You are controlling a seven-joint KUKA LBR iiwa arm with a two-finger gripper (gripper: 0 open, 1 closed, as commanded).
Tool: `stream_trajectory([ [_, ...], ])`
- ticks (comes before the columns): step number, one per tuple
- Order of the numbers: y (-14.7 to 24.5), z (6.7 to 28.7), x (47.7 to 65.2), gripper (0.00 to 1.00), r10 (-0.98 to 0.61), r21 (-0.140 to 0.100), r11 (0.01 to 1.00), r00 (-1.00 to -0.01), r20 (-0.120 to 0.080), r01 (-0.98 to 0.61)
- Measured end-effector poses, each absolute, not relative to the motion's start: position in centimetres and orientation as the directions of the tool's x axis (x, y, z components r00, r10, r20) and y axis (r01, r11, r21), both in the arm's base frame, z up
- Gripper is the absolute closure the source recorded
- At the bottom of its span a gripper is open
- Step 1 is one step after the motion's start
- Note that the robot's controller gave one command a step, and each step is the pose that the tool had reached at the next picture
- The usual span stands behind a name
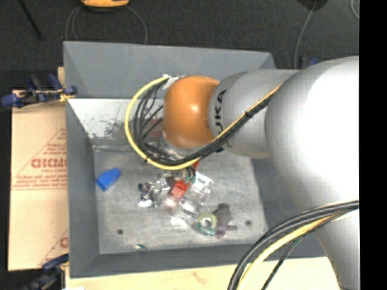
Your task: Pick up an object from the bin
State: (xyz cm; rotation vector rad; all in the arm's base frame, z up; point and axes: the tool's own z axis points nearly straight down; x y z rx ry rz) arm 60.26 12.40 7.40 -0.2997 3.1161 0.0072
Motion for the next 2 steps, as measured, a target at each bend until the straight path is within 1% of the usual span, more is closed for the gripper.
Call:
stream_trajectory([
  [1, 12.7, 7.8, 60.5, 1.00, -0.193, 0.003, 0.981, -0.981, -0.021, -0.193],
  [2, 12.4, 21.1, 60.9, 1.00, -0.367, -0.004, 0.930, -0.930, -0.012, -0.367],
])
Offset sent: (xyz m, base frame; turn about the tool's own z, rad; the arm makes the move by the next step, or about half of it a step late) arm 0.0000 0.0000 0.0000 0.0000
